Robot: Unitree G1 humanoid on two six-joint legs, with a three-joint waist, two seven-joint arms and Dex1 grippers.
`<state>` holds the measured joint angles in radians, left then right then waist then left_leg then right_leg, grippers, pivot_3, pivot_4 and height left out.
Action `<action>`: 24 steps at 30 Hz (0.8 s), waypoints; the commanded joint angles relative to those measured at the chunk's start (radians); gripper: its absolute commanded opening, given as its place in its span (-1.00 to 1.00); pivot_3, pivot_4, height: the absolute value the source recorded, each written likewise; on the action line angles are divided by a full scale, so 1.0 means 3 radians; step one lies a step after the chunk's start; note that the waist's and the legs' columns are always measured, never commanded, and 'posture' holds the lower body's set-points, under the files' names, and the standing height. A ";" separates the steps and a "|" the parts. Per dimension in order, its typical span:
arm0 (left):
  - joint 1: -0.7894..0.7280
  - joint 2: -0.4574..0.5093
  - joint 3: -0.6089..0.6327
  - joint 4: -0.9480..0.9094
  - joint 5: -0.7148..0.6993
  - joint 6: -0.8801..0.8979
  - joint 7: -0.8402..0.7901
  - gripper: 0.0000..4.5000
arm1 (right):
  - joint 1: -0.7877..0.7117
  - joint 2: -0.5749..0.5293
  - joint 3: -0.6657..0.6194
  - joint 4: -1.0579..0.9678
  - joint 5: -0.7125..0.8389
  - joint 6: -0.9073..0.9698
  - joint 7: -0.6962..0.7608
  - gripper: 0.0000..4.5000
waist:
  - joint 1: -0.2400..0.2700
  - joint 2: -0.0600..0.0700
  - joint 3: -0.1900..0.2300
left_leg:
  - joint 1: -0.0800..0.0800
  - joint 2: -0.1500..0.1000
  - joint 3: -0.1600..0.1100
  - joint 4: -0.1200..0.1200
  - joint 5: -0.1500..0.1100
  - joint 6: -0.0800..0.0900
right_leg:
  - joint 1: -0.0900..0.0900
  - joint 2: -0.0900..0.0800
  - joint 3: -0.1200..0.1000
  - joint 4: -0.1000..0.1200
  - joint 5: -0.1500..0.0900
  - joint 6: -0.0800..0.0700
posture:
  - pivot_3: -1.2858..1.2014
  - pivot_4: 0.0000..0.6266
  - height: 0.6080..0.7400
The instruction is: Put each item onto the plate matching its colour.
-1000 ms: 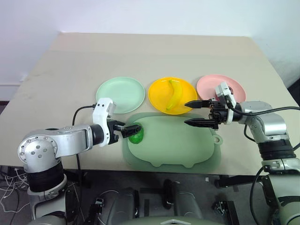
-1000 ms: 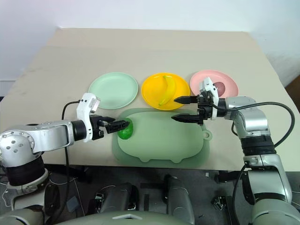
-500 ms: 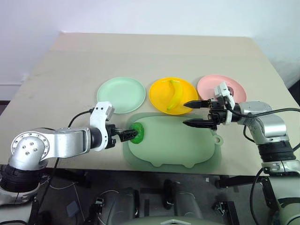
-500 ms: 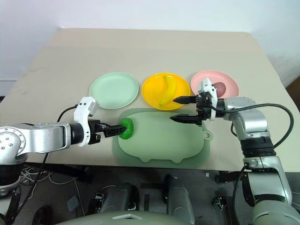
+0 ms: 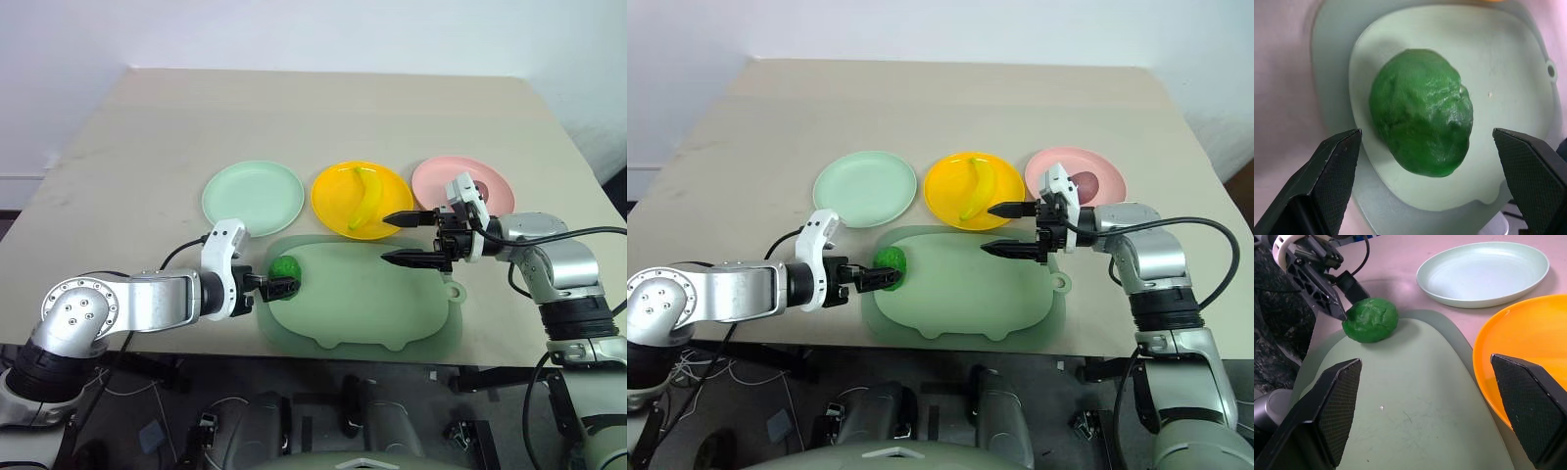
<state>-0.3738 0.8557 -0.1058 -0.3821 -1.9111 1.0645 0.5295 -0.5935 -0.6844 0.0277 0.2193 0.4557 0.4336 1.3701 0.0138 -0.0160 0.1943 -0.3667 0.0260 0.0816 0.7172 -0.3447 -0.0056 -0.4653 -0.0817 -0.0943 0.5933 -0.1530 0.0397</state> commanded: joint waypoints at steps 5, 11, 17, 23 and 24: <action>-0.0013 -0.0022 0.0005 -0.0077 0.0165 -0.0128 -0.0065 0.31 | -0.0019 -0.0030 -0.0090 -0.0172 0.0067 0.0019 -0.0032 1.00 | 0.0000 0.0000 0.0000 | 0.0000 0.0000 0.0000 0.0000 0.0000 0.0000 | 0.0000 0.0000 0.0000 0.0000 0.0000 0.0000 | 0.03 -0.52 1.00; -0.0025 -0.0051 -0.0030 -0.0055 0.0228 -0.0122 -0.0116 0.00 | -0.0046 -0.0049 -0.0100 -0.0222 0.0063 0.0041 -0.0053 1.00 | 0.0000 0.0000 0.0000 | 0.0000 0.0000 0.0000 -0.0001 0.0000 0.0000 | 0.0000 0.0000 0.0000 0.0000 0.0000 0.0000 | 0.03 -0.52 1.00; -0.0054 -0.0006 0.0015 -0.0183 0.0442 -0.0096 -0.0236 0.00 | -0.0049 -0.0011 -0.0079 -0.0177 0.0043 0.0024 -0.0077 1.00 | -0.0001 0.0000 0.0000 | 0.0000 0.0000 0.0000 0.0000 0.0000 0.0000 | 0.0000 0.0000 0.0000 -0.0001 0.0000 0.0000 | 0.03 -0.52 1.00; -0.0096 -0.0009 0.0222 -0.0520 0.1106 -0.0284 -0.0801 0.00 | -0.0037 0.0001 -0.0061 -0.0175 0.0039 0.0027 -0.0080 1.00 | 0.0000 0.0000 0.0000 | -0.0001 0.0000 0.0003 -0.0001 0.0000 0.0000 | 0.0000 0.0001 -0.0001 -0.0002 0.0000 0.0000 | 0.03 -0.52 1.00; -0.0088 0.0007 0.0272 -0.0592 0.1206 -0.0309 -0.0939 0.00 | -0.0041 0.0002 -0.0062 -0.0170 0.0041 0.0028 -0.0080 1.00 | 0.0000 0.0000 0.0000 | -0.0002 0.0000 0.0005 -0.0001 0.0000 0.0000 | 0.0000 0.0001 -0.0001 -0.0003 0.0000 0.0000 | 0.03 -0.52 1.00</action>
<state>-0.3855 0.8457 -0.0868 -0.4868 -1.6285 1.0129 0.3334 -0.5935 -0.6847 0.0277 0.1894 0.4548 0.4482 1.3461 0.0139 -0.0159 0.1943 -0.3674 0.0258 0.0835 0.7170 -0.3447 -0.0055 -0.4654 -0.0815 -0.0946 0.5923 -0.1530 0.0397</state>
